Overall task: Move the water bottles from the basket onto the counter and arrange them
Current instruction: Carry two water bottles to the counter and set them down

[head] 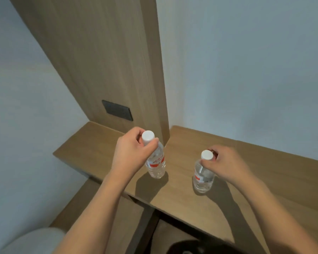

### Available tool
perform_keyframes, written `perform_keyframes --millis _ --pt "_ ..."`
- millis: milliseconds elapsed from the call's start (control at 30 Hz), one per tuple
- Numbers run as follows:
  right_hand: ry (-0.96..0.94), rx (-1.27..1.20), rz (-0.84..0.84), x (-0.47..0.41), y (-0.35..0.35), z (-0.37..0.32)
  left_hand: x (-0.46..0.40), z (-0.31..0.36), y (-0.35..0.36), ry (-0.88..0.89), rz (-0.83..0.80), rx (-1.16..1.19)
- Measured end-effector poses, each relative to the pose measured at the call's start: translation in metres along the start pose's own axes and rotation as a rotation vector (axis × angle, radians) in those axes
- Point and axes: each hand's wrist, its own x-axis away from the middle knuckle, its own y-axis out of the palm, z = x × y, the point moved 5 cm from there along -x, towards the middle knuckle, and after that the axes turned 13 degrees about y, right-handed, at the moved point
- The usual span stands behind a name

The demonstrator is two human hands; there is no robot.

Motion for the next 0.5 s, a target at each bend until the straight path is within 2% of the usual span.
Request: perform_keyframes --millis 200,367,433,500 --pt "0.071 0.011 0.024 -0.069 0.000 0.004 -0.073 -0.026 0.074 0.026 -0.126 0.054" --pt "0.201 0.023 0.049 -0.137 0.010 0.008 -0.128 -0.063 0.147 -0.066 -0.141 0.188" --pt "0.188 0.007 0.082 -0.150 0.016 0.004 -0.143 -0.071 0.164 -0.133 -0.098 0.214" --pt "0.173 -0.065 0.138 -0.168 0.018 0.003 -0.163 -0.075 0.184 -0.083 -0.084 0.163"
